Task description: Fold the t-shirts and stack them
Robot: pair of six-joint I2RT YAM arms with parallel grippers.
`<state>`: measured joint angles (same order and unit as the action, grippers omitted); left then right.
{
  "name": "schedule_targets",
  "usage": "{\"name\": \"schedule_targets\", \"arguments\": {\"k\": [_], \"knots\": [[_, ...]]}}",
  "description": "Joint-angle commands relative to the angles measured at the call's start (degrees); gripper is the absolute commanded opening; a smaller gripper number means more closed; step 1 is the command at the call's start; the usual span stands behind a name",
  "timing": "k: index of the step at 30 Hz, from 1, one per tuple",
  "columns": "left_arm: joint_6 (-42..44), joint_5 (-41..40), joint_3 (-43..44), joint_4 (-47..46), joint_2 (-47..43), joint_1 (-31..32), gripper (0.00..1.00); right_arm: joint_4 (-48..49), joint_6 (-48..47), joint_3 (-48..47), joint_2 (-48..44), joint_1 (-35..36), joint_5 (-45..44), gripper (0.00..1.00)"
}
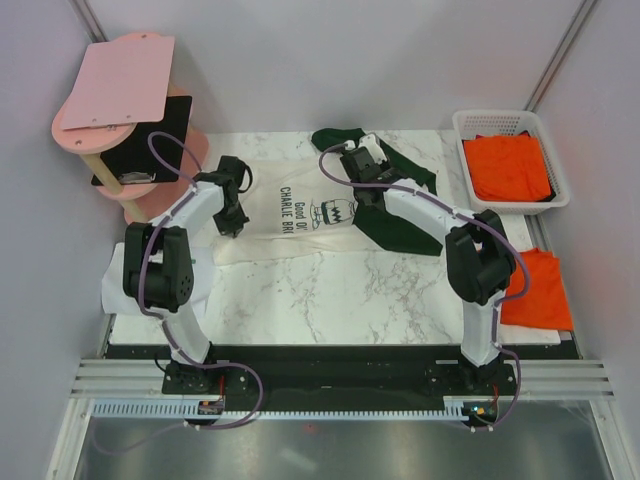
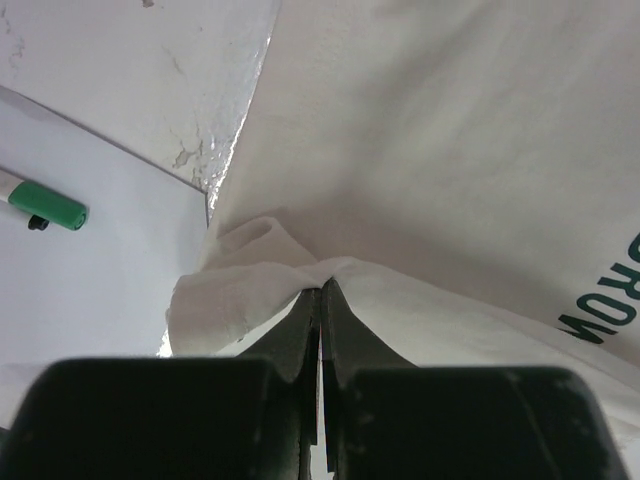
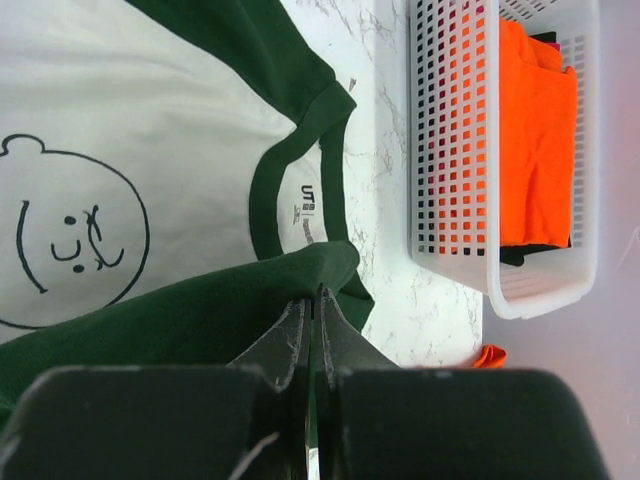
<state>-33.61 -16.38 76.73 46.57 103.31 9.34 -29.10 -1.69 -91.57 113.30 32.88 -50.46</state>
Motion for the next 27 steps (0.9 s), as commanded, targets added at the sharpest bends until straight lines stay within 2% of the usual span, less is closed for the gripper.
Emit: {"name": "schedule_targets", "arguments": {"k": [1, 11, 13, 14, 15, 18, 20, 22, 27], "knots": [[1.9, -0.4, 3.4, 0.0, 3.2, -0.5, 0.02, 2.8, -3.2, -4.8, 1.3, -1.2, 0.1, 0.00], [2.4, -0.1, 7.2, 0.0, 9.1, -0.5, 0.03, 4.2, -7.8, -13.4, 9.6, -1.9, -0.6, 0.00], [2.6, 0.4, 7.5, -0.1, 9.3, -0.5, 0.12, 4.5, -8.1, -14.8, 11.4, -2.0, -1.3, 0.00], [2.6, 0.6, 7.5, -0.2, 9.1, -0.5, 0.20, 4.4, -8.1, -16.4, 13.2, -2.1, -1.5, 0.00], [2.8, 0.6, 7.4, -0.2, 8.5, -0.5, 0.41, 4.8, -8.2, -17.1, 14.1, -2.1, -2.0, 0.00], [2.8, 0.0, 7.0, -0.6, 6.3, -0.3, 0.72, 5.3, -8.7, -21.0, 17.5, -2.6, -2.6, 0.00], [2.8, -0.8, 6.4, -0.8, 4.8, 0.1, 0.79, 5.5, -8.9, -23.8, 19.8, -3.0, -3.5, 0.00], [3.1, -1.2, 5.9, -0.8, 2.6, 0.8, 0.82, 5.5, -8.9, -25.7, 21.3, -3.4, -6.1, 0.00], [3.4, -0.8, 3.8, -1.6, -2.7, 3.8, 0.83, 6.7, -6.5, -27.3, 21.5, -4.8, -8.9, 0.36]]}}
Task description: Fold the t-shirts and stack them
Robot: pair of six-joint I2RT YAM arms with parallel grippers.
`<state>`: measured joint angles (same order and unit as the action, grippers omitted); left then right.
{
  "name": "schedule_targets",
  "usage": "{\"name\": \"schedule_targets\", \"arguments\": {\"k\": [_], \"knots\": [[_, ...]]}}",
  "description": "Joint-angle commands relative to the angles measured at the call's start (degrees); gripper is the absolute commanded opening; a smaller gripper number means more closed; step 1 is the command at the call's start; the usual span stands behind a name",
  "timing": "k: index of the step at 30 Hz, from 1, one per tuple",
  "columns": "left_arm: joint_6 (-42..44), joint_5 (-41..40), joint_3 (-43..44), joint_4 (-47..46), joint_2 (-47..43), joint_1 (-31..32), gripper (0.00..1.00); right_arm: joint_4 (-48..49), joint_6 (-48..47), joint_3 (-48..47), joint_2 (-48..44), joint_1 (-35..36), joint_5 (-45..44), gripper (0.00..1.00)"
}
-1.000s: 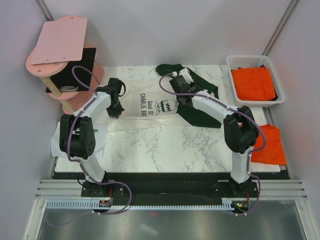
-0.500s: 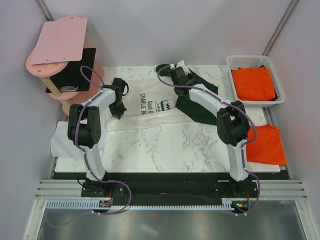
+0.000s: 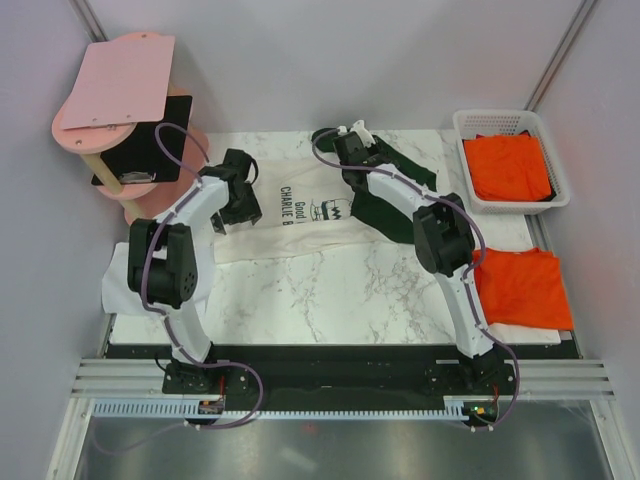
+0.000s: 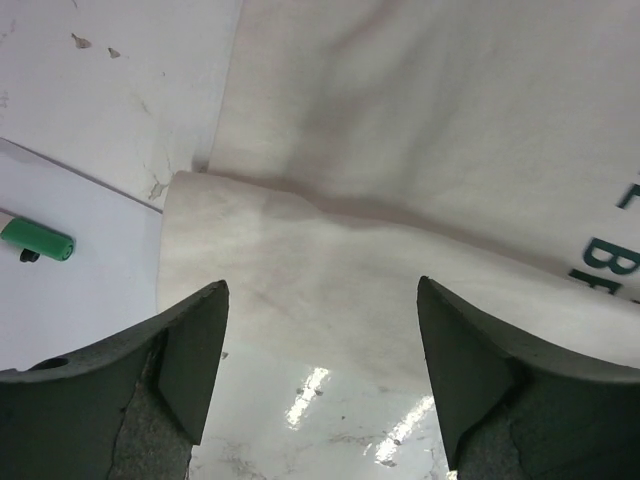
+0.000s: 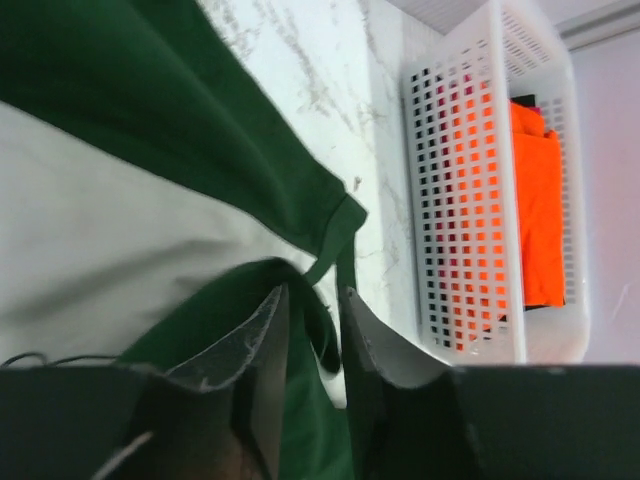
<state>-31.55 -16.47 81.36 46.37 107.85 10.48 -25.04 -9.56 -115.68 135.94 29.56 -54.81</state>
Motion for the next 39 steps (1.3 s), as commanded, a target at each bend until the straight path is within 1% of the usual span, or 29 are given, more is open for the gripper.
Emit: {"name": "schedule_targets", "arguments": {"k": [1, 3, 4, 5, 6, 7, 8, 10, 13, 15, 17, 18, 20, 21, 22, 24, 25, 26, 27, 28, 29, 30, 31, 33, 34, 36, 37, 39], "knots": [[1.2, -0.8, -1.6, -1.5, -9.0, 3.3, 0.83, 2.9, 2.3, -3.0, -1.7, -1.8, -4.4, 0.47], [1.0, -0.8, -2.9, -2.3, -10.7, 5.2, 0.83, 3.4, 3.0, -0.4, -4.4, -1.8, -3.6, 0.56], [1.1, -0.8, -4.2, -2.7, -11.7, 5.6, 0.83, 4.4, 3.7, 2.6, -7.0, -1.8, -2.9, 0.70], [0.9, -0.5, -4.6, -3.0, -12.7, 6.1, 0.84, 5.0, 4.1, 4.5, -8.3, -1.8, -2.7, 0.76], [0.9, -0.4, -5.2, -3.2, -13.3, 7.0, 0.83, 5.5, 4.6, 6.4, -9.8, -1.9, -2.1, 0.85], [0.7, -0.5, -5.9, -3.2, -13.7, 7.4, 0.84, 6.3, 5.6, 10.2, -12.8, -1.9, -1.5, 0.96], [0.5, -0.8, -6.4, -3.3, -14.2, 7.8, 0.84, 6.6, 6.1, 11.9, -14.3, -2.0, -0.1, 0.98], [0.4, -0.8, -7.8, -3.5, -14.9, 8.7, 0.84, 7.0, 6.7, 16.8, -18.1, -2.1, 3.0, 0.98], [-0.2, -1.1, -9.6, -4.2, -16.1, 9.2, 0.84, 7.0, 8.6, 20.8, -21.1, -2.2, 6.3, 0.96], [-0.3, -0.8, -10.0, -4.4, -16.8, 9.2, 0.84, 6.7, 9.4, 21.5, -21.7, -2.6, 11.0, 0.95], [0.3, -0.4, -10.0, -4.8, -17.1, 9.2, 0.84, 6.3, 12.8, 20.8, -21.6, -3.1, 15.7, 0.96], [0.5, -0.3, -9.6, -4.9, -17.3, 9.2, 0.84, 5.8, 14.0, 20.2, -21.3, -4.1, 20.5, 0.96], [2.2, 0.7, -8.9, -5.2, -17.2, 9.2, 0.84, 5.1, 15.5, 16.3, -19.3, -5.8, 28.3, 0.96], [2.7, 1.2, -7.8, -5.4, -17.1, 9.2, 0.84, 3.4, 17.7, 14.1, -18.1, -7.6, 32.4, 0.95], [3.2, 1.8, -7.2, -5.7, -16.5, 9.2, 0.84, 2.5, 18.3, 8.9, -14.8, -8.4, 38.4, 0.95], [4.9, 4.5, -4.7, -6.1, -15.5, 9.2, 0.84, -0.4, 19.1, 3.2, -11.1, -9.5, 41.5, 0.95], [5.3, 5.5, -3.8, -6.4, -14.0, 9.2, 0.84, -1.2, 18.4, -2.0, -7.6, -9.6, 43.9, 0.93], [6.1, 7.4, -2.7, -6.7, -13.1, 9.2, 0.83, -2.7, 18.2, -4.6, -5.8, -9.7, 44.4, 0.92], [6.1, 8.1, -0.5, -6.7, -12.0, 9.2, 0.82, -6.6, 18.2, -7.1, -4.4, -9.9, 44.8, 0.80], [6.3, 8.6, 0.5, -6.7, -10.8, 9.3, 0.78, -7.4, 18.9, -8.4, -3.4, -9.9, 45.0, 0.62], [6.8, 9.7, 1.7, -6.7, -8.5, 9.3, 0.41, -7.5, 19.2, -7.1, -4.0, -10.0, 46.1, 0.39], [6.8, 9.7, 3.6, -6.5, -7.5, 9.4, 0.03, -6.1, 19.7, -5.0, -5.2, -10.0, 46.6, 0.00], [6.2, 9.4, 4.1, -6.6, -6.8, 9.6, 0.02, -4.9, 20.0, 1.4, -8.7, -9.9, 46.7, 0.00], [5.6, 7.4, 5.0, -6.5, -4.5, 9.9, 0.02, -1.0, 20.5, 8.7, -13.0, -9.9, 46.6, 0.00], [5.5, 7.1, 5.4, -6.5, -3.7, 9.8, 0.02, -0.5, 20.5, 14.1, -16.3, -9.9, 46.4, 0.00], [5.8, 6.1, 6.3, -6.3, -1.0, 9.9, 0.02, -0.8, 21.1, 18.0, -19.0, -10.0, 45.8, 0.00], [5.6, 6.0, 6.5, -6.1, -0.1, 9.9, 0.02, -0.9, 21.3, 21.4, -21.4, -10.0, 45.8, 0.00], [5.4, 6.8, 7.1, -5.9, 2.3, 9.8, 0.02, -1.7, 22.4, 24.3, -23.3, -10.0, 47.4, 0.00]]}}
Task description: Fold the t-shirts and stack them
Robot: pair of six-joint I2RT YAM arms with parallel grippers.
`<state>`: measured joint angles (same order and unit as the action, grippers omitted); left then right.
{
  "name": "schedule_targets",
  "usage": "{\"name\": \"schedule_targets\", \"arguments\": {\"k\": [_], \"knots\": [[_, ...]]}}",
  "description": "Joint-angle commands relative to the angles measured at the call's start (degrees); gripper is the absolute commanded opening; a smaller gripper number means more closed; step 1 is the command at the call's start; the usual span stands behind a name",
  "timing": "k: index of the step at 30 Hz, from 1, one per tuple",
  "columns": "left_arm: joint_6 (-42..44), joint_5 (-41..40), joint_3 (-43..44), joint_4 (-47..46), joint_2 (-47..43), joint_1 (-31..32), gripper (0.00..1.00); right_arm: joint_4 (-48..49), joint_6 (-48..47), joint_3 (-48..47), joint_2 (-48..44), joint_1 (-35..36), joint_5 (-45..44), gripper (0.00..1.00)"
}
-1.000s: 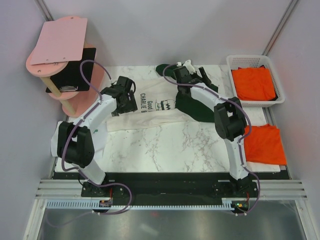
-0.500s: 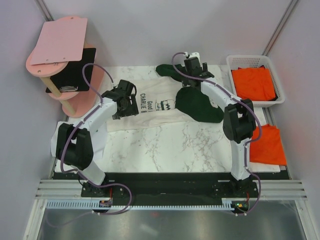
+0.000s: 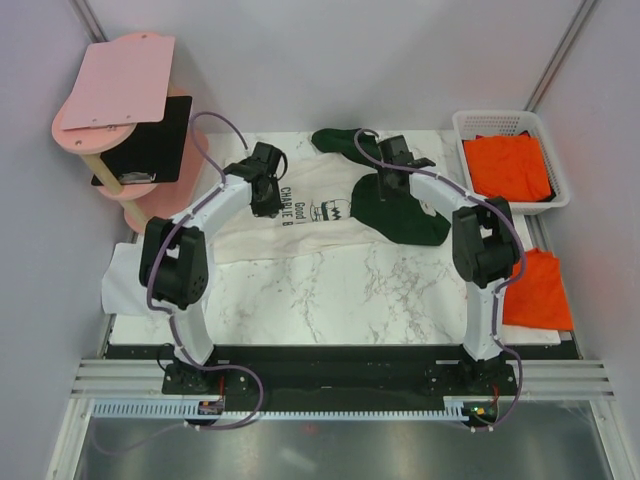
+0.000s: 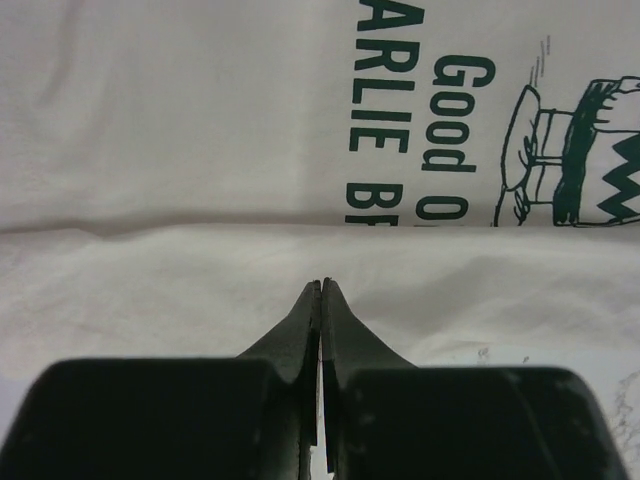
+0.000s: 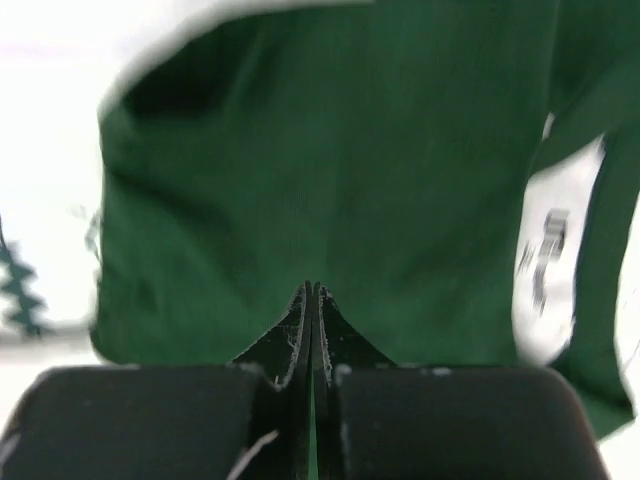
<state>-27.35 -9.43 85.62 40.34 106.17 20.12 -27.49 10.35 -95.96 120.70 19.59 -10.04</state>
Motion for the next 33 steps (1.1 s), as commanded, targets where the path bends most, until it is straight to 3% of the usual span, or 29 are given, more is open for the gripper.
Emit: {"name": "schedule_targets", "arguments": {"k": [1, 19, 33], "knots": [[0.6, 0.1, 3.0, 0.2, 4.5, 0.2, 0.02, 0.4, 2.9, 6.6, -9.2, 0.1, 3.4, 0.00], [-1.4, 2.6, -1.6, 0.4, 9.3, 0.6, 0.02, -2.6, 7.2, 21.4, -7.2, 1.3, 2.8, 0.00], [-7.0, 1.5, -16.4, 0.3, 2.7, 4.9, 0.02, -8.9, 9.9, 32.9, -15.1, 4.2, -3.4, 0.00]]}}
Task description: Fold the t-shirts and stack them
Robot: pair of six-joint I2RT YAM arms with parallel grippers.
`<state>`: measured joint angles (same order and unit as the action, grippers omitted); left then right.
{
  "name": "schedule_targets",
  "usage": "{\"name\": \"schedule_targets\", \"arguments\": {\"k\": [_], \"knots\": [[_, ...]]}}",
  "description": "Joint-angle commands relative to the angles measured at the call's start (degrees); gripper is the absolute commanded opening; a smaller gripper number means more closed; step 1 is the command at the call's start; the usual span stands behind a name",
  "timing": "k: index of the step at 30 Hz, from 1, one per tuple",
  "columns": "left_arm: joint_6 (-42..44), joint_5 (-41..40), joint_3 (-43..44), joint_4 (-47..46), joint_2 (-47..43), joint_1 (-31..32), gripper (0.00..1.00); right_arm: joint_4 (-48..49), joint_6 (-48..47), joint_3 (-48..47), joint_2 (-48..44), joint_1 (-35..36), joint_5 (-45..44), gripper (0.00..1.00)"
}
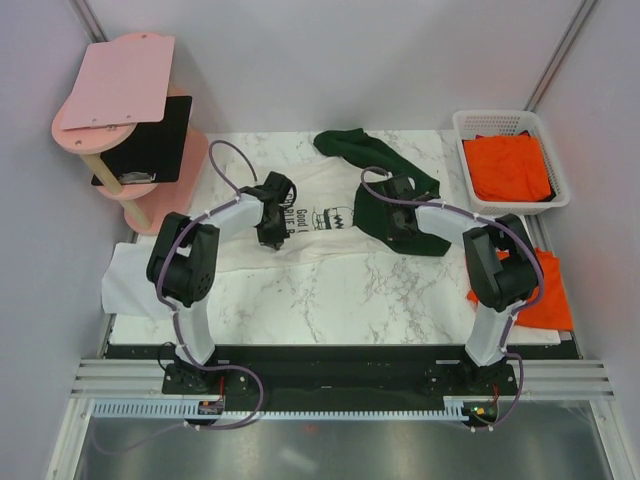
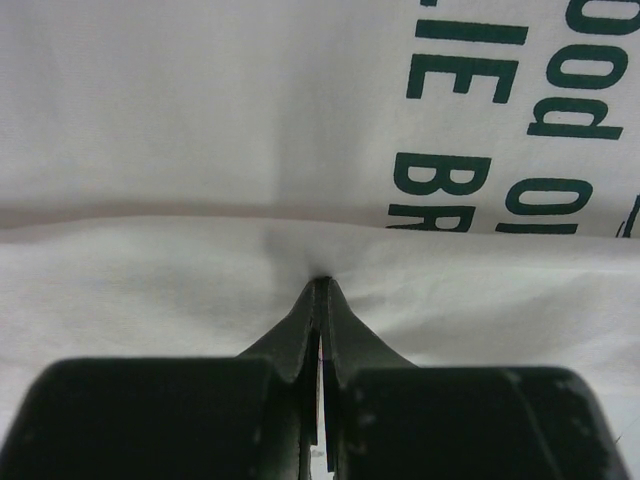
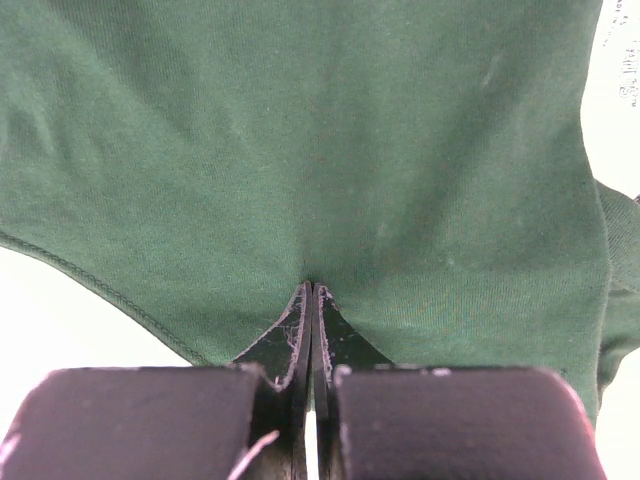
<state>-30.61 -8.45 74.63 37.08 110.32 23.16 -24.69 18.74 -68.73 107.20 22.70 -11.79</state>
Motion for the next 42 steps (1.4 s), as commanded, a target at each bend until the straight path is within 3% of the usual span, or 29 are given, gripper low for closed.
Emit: {"name": "schedule_targets", "arguments": {"k": [1, 14, 20, 23, 24, 25, 27, 28, 30, 35, 38, 42], "knots": [[-4.1, 0.4, -7.2, 3.5, -2.5, 2.5, 0.02, -12.1, 1.7, 6.3, -2.5, 1.3, -1.8, 0.00], [-11.2, 2.1, -25.9, 4.2, -21.0, 10.1, 0.02, -22.1, 7.9, 17.3, -21.4, 8.4, -2.3, 0.00], [-11.4, -0.7, -24.0, 5.5, -24.6, 12.7, 0.02, -22.3, 8.0, 13.6, -27.8, 8.4, -7.0, 0.00], [-9.4, -5.1, -18.4, 8.3, -28.2, 12.7, 0.12, -20.8, 6.1, 5.6, -28.8, 8.3, -10.5, 0.09], [-8.9, -8.2, -16.6, 9.3, -28.8, 12.7, 0.27, -19.7, 3.4, 3.2, -28.4, 8.3, -10.7, 0.13], [-8.6, -9.8, -12.7, 11.2, -29.7, 12.6, 0.40, -17.3, 2.4, 1.0, -27.7, 7.9, -12.0, 0.38], [-6.5, -12.9, -9.1, 12.2, -29.6, 12.2, 0.73, -16.4, -0.6, -8.1, -22.8, 6.4, -10.4, 0.52], [-5.9, -13.5, -5.5, 12.8, -28.7, 11.1, 0.81, -15.9, -1.2, -11.7, -20.2, 5.2, -9.6, 0.64], [-3.8, -13.9, -2.4, 13.8, -27.0, 9.5, 0.89, -15.3, -2.8, -23.3, -11.5, 4.0, -7.3, 0.74], [1.2, -8.2, 4.9, 13.7, -19.6, -1.3, 0.87, -14.3, -7.0, -49.1, 9.7, -0.5, 0.1, 0.78], [3.5, -5.4, 7.5, 12.4, -15.2, -6.8, 0.87, -14.1, -7.7, -58.8, 18.4, -3.5, 4.5, 0.78], [5.6, -6.0, 11.8, 12.5, -10.7, -9.1, 0.88, -10.8, -5.4, -62.0, 24.0, -8.2, 11.2, 0.77]]}}
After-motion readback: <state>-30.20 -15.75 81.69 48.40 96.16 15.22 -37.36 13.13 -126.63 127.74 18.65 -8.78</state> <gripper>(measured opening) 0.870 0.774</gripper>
